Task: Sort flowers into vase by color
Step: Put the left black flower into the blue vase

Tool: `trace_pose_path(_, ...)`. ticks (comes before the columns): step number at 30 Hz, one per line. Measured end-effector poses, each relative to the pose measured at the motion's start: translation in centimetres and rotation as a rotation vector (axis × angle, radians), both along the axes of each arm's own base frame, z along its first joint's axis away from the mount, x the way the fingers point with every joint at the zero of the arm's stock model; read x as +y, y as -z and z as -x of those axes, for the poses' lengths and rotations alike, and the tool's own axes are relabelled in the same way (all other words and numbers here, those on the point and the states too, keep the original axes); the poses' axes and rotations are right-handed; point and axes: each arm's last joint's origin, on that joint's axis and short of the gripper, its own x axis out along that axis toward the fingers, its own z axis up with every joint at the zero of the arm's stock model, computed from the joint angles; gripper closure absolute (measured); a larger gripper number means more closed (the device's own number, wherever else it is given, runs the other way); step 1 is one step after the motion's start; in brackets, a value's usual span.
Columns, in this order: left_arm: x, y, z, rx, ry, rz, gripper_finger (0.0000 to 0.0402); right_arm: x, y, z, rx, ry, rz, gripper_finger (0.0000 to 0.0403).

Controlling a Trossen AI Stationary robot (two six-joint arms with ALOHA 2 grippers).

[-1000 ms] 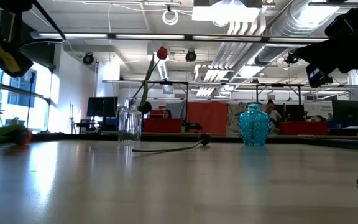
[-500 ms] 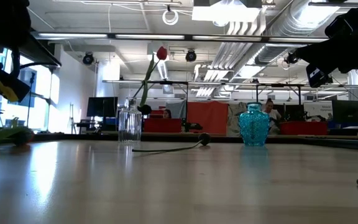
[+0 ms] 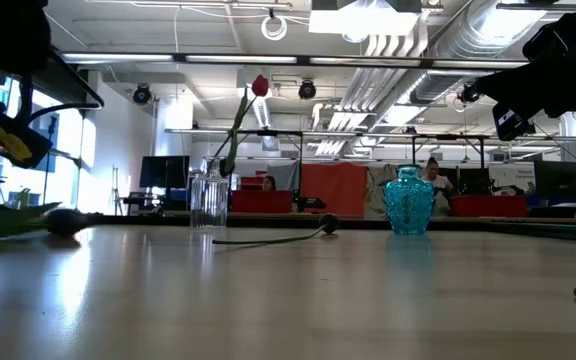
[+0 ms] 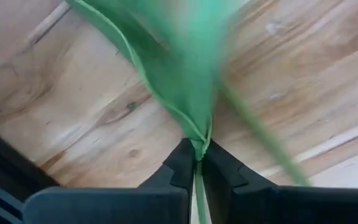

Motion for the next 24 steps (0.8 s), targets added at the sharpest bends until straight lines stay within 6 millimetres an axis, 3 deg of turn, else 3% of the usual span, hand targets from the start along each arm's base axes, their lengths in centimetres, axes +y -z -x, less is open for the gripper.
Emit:
trace_pose_path(3, 0.1, -1.6, 0.2, 0.018, -0.010, -0.003, 0.0397, 0.0, 0.0, 0.0, 0.000, 0.000, 0.000, 0.0402)
trace_pose_path(8, 0.2, -7.2, 0.1, -0.129, -0.011, 0.005, 0.0400, 0.0, 0.0, 0.0, 0.000, 0.000, 0.000, 0.0402)
trace_pose_path(16, 1.8, -16.9, 0.6, -0.681, -0.070, -0.184, 0.0401, 0.0, 0.0, 0.0, 0.001, 0.000, 0.000, 0.0402)
trace_pose_path(20, 2.6, -18.4, 0.9, -0.777, -0.100, -0.270, 0.0401, 0.0, 0.0, 0.0, 0.001, 0.000, 0.000, 0.0402)
trace_pose_path(24, 2.5, -19.0, -0.2, -0.865, -0.055, -0.279, 0.0401, 0.0, 0.0, 0.0, 0.001, 0.000, 0.000, 0.0402)
